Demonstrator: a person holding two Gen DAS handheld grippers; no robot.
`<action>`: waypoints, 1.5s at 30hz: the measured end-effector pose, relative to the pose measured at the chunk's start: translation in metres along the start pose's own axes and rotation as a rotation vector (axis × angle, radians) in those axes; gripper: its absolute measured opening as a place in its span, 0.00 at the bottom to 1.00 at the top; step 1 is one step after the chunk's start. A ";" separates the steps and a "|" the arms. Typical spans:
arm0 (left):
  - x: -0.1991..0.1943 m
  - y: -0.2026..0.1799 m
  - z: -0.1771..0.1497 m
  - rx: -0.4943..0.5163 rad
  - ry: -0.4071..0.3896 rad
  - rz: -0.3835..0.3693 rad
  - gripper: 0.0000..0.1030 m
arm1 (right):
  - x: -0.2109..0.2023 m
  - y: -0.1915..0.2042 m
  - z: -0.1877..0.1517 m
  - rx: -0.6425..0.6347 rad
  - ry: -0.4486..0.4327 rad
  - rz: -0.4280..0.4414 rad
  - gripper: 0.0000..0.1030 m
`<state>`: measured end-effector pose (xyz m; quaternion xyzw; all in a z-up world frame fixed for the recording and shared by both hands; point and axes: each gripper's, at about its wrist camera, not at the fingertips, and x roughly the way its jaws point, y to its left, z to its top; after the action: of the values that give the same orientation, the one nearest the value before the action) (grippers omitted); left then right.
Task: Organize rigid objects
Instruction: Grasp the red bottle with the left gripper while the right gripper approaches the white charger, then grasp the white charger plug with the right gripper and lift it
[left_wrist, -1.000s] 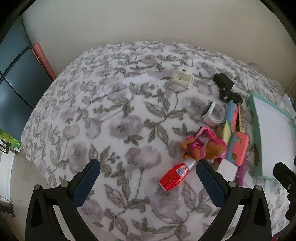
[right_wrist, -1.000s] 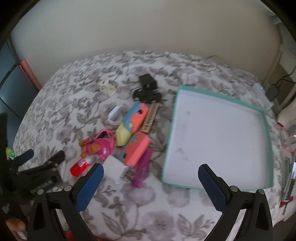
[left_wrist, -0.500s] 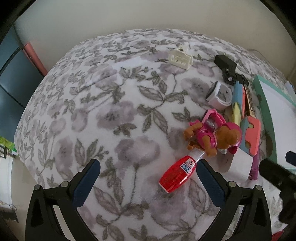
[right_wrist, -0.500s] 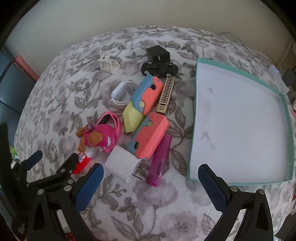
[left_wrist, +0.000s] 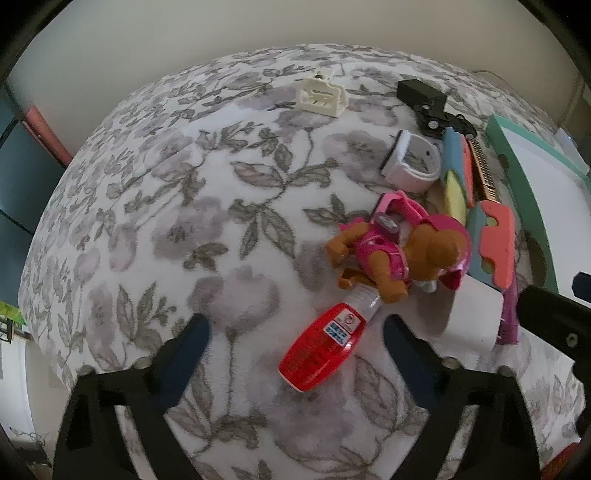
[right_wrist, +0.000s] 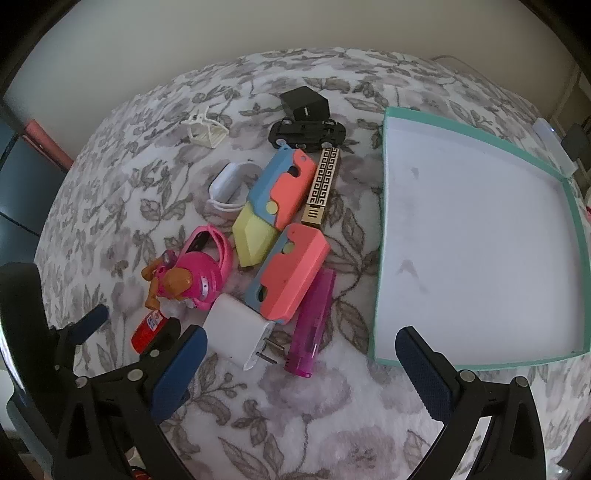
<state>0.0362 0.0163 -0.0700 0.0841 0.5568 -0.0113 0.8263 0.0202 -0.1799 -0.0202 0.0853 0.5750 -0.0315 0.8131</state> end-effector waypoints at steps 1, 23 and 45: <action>-0.001 -0.001 -0.001 0.002 0.003 -0.010 0.81 | 0.001 0.001 0.000 -0.004 0.001 -0.001 1.00; 0.010 0.035 -0.004 -0.141 0.049 -0.112 0.31 | 0.019 0.030 0.000 -0.094 0.055 0.080 0.85; 0.010 0.066 -0.016 -0.236 0.104 -0.161 0.29 | 0.026 0.034 -0.009 -0.095 0.177 0.168 0.72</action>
<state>0.0329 0.0850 -0.0770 -0.0583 0.6013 -0.0077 0.7968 0.0256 -0.1441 -0.0439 0.0972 0.6361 0.0718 0.7621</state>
